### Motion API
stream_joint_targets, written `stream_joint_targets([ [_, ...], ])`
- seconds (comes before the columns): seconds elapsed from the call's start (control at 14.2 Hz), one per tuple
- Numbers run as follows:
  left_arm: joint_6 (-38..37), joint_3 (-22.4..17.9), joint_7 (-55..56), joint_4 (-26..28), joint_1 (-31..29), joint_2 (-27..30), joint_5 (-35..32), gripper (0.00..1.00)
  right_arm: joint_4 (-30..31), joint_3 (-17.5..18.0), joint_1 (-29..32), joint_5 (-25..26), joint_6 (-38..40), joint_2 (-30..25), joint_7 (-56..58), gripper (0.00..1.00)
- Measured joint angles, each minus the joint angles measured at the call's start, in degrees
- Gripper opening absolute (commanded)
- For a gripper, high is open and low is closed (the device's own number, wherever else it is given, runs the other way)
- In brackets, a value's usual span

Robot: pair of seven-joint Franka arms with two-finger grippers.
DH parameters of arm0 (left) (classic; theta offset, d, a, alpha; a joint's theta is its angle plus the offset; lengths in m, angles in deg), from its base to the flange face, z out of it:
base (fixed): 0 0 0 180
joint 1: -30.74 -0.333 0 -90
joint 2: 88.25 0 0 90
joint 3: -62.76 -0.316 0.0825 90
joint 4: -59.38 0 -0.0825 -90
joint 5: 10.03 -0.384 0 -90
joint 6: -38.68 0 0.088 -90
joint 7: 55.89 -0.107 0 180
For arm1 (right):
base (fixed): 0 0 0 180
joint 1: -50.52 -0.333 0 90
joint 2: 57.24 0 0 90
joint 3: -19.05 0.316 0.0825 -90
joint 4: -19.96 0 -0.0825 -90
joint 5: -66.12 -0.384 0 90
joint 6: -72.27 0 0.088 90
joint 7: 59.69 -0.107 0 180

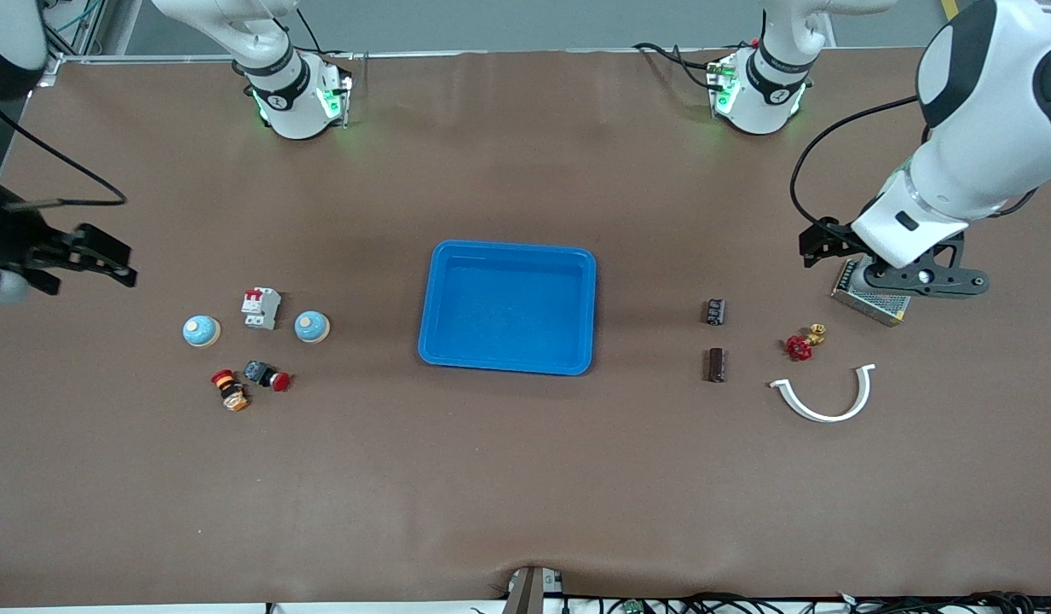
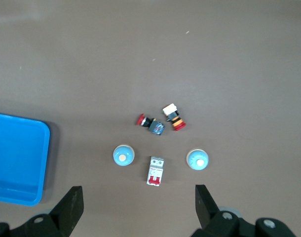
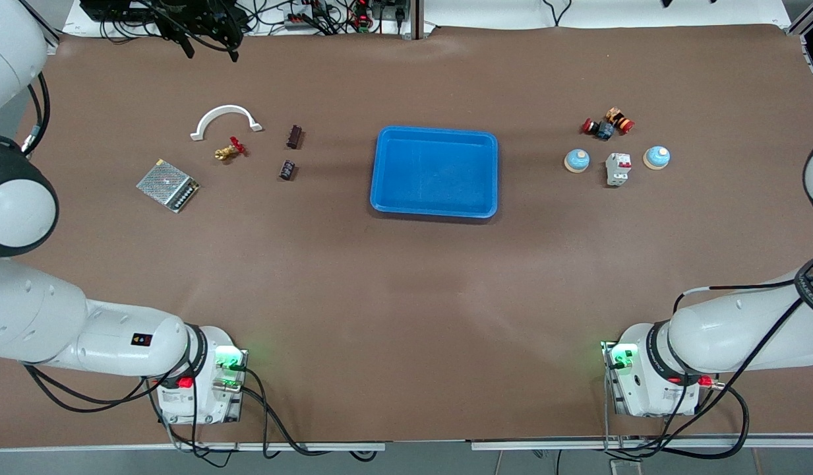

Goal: Place electrolytic capacitor and blue bell in tray
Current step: 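Move the left gripper toward the brown capacitors while the right gripper reaches the bells, then grasp the short capacitor with the left gripper while the right gripper grasps a bell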

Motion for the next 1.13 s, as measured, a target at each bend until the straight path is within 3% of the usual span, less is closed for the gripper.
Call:
stream_joint_targets([
  [0.21, 4.96, 0.83, 0.18, 5.55, 0.00, 1.51, 0.00, 1.00, 0.09, 0.09, -3.80, 0.21, -0.21, 3.78, -0.21, 1.00],
  [0.56, 9.35, 1.73, 0.19, 13.70, 0.01, 3.26, 0.00, 1.00, 0.73, -0.16, -4.45, 0.35, 0.03, 6.91, -0.35, 1.00],
  [1.13, 20.78, 4.31, 4.03, 24.27, -0.03, 3.28, 0.00, 1.00, 11.82, -0.25, -7.96, 0.65, -10.87, 8.51, -6.36, 1.00],
])
